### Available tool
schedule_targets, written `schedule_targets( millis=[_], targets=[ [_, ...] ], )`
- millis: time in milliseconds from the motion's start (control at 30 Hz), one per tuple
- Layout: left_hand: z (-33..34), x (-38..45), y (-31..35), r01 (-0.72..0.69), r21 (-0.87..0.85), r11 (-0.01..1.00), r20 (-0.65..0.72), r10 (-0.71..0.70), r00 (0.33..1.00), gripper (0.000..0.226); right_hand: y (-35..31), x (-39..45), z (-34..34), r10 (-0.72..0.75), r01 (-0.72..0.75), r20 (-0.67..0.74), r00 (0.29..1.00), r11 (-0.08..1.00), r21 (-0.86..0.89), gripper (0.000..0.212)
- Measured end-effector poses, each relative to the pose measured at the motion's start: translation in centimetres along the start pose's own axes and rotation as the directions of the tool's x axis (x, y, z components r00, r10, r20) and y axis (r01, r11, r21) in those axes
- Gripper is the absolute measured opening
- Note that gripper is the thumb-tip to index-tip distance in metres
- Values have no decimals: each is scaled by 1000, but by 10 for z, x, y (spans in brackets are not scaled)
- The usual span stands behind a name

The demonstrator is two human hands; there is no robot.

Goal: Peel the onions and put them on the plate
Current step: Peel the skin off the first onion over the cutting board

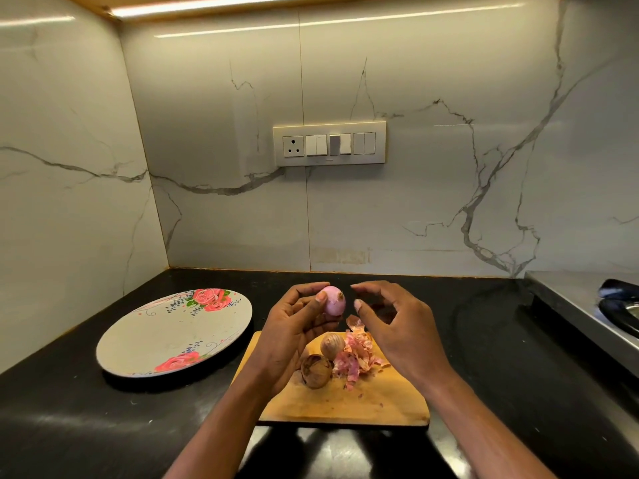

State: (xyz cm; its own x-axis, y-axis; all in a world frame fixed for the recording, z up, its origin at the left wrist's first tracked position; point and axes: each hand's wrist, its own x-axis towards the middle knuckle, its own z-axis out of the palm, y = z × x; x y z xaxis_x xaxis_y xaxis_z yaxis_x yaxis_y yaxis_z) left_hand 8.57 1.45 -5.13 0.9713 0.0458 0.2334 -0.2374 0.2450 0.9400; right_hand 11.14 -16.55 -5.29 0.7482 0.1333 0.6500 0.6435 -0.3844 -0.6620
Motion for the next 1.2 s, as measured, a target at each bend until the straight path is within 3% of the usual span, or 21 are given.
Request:
schedule_targets(
  millis=[400,933,1200],
  targets=[
    [3,-1,-1,-43,130,991,45,37,998,41,-2,1,-1,8,-6,-18,1000,997,81,35],
    [6,-1,-7,-45,229,972,27,40,999,36,-2,-4,14,-55,66,63,997,978,-198,31],
    [-3,1,1,0,-4,1000,-26,0,1000,31,-2,-1,5,124,-132,92,988,987,92,13]
  ],
)
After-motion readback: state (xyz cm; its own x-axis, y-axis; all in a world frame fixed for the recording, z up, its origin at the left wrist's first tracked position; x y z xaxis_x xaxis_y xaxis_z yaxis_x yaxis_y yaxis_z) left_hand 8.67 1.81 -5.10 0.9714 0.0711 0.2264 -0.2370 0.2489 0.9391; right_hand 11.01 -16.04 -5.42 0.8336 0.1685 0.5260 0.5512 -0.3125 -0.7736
